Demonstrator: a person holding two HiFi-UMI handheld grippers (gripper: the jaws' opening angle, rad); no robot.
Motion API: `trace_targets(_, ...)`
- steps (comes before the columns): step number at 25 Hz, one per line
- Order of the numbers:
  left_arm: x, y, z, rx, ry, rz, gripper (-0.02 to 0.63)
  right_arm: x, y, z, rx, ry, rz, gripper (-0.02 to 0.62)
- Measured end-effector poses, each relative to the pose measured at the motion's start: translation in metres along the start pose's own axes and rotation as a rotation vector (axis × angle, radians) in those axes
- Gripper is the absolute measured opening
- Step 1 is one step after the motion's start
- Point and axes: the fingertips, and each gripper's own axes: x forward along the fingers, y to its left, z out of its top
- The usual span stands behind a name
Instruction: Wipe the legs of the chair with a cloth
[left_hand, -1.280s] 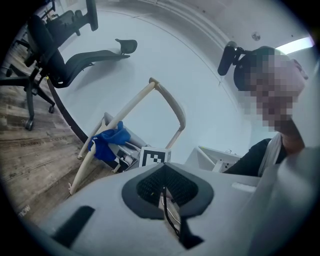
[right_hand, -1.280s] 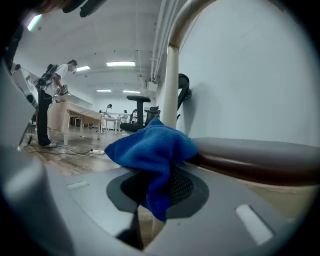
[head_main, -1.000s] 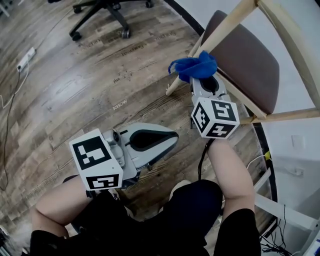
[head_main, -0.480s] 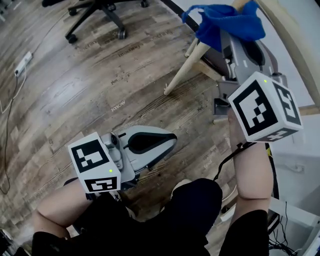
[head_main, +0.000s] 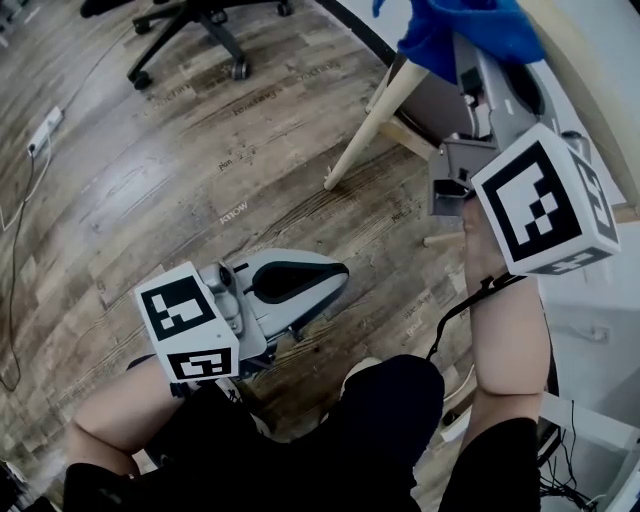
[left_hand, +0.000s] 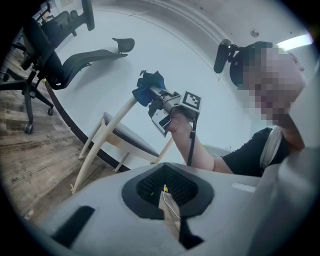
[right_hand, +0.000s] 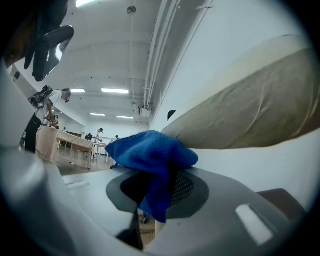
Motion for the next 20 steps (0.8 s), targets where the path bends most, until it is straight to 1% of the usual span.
trace_targets(3, 0.000, 0.000, -0.001, -0.001, 0.002, 0.002, 0.005, -0.002, 0.000, -0.010, -0.001, 0.017, 0.001, 0.084)
trace_targets(6, 0.001, 0.000, 0.000, -0.002, 0.001, 0.003, 0.005, -0.003, 0.000, -0.031, 0.003, 0.050, -0.003, 0.084)
trace_targets(8, 0.002, -0.001, 0.001, -0.002, -0.003, 0.000, 0.005, -0.003, 0.001, -0.056, 0.006, 0.090, -0.004, 0.084)
trace_targets(12, 0.002, -0.003, 0.002, 0.005, 0.002, -0.011, 0.005, -0.007, 0.003, -0.131, 0.007, 0.221, -0.007, 0.084)
trace_targets(14, 0.002, -0.003, 0.001, 0.007, 0.008, -0.011, 0.005, -0.009, 0.003, -0.164, -0.018, 0.267, -0.004, 0.083)
trace_targets(16, 0.002, -0.002, -0.002, 0.006, 0.012, -0.005, 0.005, -0.011, 0.005, -0.186, -0.064, 0.288, 0.000, 0.083)
trace_targets(18, 0.003, -0.002, -0.003, 0.005, 0.013, 0.001, 0.005, -0.013, 0.010, -0.196, -0.106, 0.293, 0.001, 0.083)
trace_targets(20, 0.006, -0.003, -0.003, 0.007, 0.012, 0.003, 0.005, -0.015, 0.012, -0.198, -0.122, 0.296, 0.003, 0.083)
